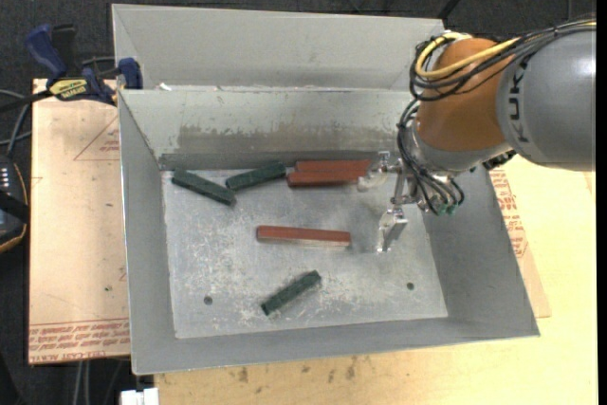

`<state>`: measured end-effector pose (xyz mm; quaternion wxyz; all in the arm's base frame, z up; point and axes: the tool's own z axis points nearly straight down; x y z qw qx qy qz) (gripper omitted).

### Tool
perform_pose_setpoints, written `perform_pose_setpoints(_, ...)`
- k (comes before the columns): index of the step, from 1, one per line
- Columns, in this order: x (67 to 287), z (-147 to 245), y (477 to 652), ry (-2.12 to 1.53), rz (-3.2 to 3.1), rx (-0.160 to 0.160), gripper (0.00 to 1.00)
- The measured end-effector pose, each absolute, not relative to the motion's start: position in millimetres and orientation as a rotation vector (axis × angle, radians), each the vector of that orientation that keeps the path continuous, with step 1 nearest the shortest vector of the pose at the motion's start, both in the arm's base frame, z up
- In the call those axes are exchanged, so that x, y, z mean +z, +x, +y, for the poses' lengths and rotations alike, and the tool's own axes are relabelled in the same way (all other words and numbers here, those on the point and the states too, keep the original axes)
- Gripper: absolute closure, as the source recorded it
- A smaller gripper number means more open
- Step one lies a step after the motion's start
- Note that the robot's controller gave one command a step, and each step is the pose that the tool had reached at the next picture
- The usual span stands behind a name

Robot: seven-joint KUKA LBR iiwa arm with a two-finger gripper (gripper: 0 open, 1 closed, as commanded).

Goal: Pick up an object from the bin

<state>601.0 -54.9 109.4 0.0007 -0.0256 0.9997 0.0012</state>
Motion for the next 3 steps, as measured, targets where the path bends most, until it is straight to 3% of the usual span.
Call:
perform_pose_setpoints(1,80,32,554.6,-0.317,3.103,-0.01,1.0)
perform_pose_setpoints(2,80,32,554.7,-0.317,3.104,-0.01,1.0)
perform_pose_setpoints(3,232,14,587.5,-0.315,3.118,-0.001,1.0)
